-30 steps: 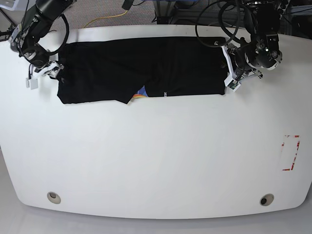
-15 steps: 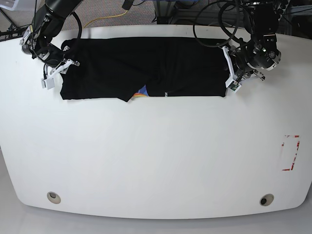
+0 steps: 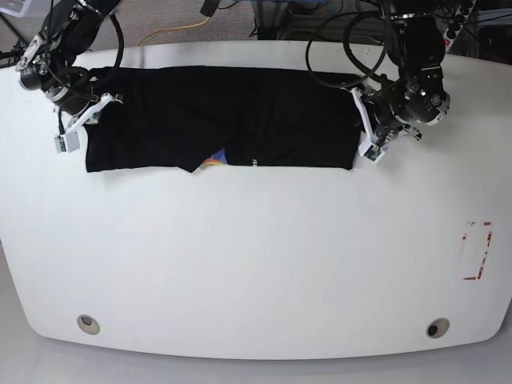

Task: Fold the T-shirt properly
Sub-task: 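Fold the shirt end with the right gripper toward the left gripper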

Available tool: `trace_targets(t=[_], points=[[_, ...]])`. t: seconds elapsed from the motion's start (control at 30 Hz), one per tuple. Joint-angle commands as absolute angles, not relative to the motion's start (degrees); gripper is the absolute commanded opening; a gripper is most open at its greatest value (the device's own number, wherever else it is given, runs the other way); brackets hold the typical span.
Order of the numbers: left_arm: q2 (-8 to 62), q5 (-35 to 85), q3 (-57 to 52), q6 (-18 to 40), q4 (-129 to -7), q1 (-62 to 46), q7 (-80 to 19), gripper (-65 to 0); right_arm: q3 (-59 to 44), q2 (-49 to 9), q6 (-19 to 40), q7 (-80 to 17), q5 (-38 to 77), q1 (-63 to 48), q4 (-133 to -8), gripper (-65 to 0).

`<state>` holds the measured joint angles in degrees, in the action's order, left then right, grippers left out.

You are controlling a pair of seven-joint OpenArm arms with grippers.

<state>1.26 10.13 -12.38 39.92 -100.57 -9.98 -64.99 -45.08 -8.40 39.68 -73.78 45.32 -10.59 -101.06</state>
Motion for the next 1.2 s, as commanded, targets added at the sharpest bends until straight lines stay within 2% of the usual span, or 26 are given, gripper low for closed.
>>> trace_targets(t=[0.0, 0.23, 0.43, 0.7, 0.9, 1.1, 1.17], points=[[-0.1, 10.0, -12.4, 40.0, -98.7, -9.5, -65.1, -51.7, -45.5, -7.1, 40.0, -75.6, 47.3, -10.2, -104.7, -65.0], [-3.8, 10.0, -12.3, 40.0, -93.3, -7.3, -61.4, -51.7, -44.9, -4.4, 40.0, -76.4, 59.7, -10.5, -107.3, -65.0], [-5.2, 10.0, -12.2, 40.0, -87.5, -5.8, -57.9, -51.7, -38.6, -1.5, 40.0, -76.4, 66.1, -10.2, -107.3, -65.0], [-5.5, 10.1, -12.2, 40.0, -85.8, -5.6, -56.6, -51.7, -30.3, 4.1, 40.0, -76.1, 65.7, -6.4, -106.7, -65.0], [-5.5, 10.1, -12.2, 40.0, -85.8, -5.6, -56.6, -51.7, -26.9, 7.1, 40.0, -76.1, 60.8, -2.3, -103.3, -65.0], [-5.5, 10.2, -12.2, 40.0, -85.8, -5.6, -56.6, -51.7, -21.8, 7.2, 40.0, -71.8, 59.8, -0.5, -98.0, -65.0], [-5.5, 10.2, -12.3, 40.0, -85.8, -5.6, -56.6, -51.7, -19.6, 5.4, 40.0, -70.6, 59.8, -0.4, -96.1, -65.0]])
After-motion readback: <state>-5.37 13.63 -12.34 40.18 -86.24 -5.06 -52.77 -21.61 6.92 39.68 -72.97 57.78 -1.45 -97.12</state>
